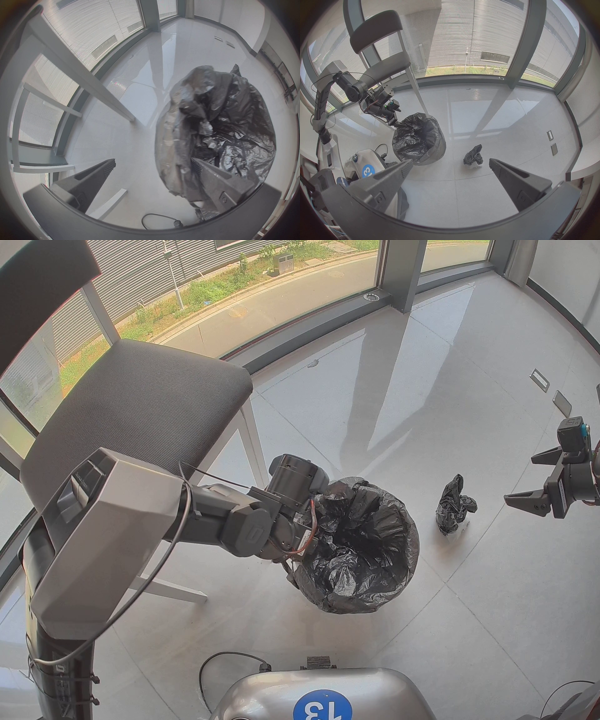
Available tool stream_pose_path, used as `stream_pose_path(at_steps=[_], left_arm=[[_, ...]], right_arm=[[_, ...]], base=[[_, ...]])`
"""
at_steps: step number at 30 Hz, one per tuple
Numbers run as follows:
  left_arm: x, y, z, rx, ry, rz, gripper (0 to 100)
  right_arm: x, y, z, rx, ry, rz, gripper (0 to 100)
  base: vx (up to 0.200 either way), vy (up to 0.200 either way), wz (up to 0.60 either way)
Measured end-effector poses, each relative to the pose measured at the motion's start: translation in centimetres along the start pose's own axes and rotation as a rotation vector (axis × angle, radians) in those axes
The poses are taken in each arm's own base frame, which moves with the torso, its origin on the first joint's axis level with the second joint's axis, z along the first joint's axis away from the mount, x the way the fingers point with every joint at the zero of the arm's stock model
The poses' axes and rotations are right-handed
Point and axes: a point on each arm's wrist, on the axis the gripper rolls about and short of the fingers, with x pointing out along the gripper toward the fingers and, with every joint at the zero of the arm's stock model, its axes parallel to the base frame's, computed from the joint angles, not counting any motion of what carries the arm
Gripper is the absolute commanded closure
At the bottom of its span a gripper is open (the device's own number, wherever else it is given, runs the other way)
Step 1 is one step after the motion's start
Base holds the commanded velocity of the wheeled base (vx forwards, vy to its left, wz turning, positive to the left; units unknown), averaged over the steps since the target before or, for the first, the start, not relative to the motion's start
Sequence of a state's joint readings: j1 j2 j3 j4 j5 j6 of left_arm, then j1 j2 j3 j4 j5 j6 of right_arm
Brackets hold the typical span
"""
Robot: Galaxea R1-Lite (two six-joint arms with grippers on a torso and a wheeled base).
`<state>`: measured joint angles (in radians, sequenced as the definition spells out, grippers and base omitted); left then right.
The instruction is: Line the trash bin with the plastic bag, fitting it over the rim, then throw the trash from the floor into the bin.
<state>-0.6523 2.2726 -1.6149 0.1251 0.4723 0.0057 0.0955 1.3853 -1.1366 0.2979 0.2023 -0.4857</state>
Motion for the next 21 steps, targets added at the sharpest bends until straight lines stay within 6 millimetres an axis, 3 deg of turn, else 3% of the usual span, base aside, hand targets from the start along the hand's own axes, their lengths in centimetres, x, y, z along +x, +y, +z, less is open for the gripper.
stream_pose_path(at_steps=[6,13,21], left_arm=[[1.0,1.8,-0.1,-0.029,0.016,0.038,0],[0.2,3.2,0.6,-0.067,-0.006,0.054,0],[-1.6,2.5,1.3,-0.096,-0.045,0.028,0]], right_arm=[[-0.1,-0.2,-0.1,0.006,0.0,-0.013,0],[0.0,-0.4,-0.4,0.013,0.009,-0.019,0],[0.3,-0.7,-0.7,0.02,0.023,-0.026,0]], base=[[0.0,0.0,0.0],[0.0,0.0,0.0],[0.0,0.0,0.0]])
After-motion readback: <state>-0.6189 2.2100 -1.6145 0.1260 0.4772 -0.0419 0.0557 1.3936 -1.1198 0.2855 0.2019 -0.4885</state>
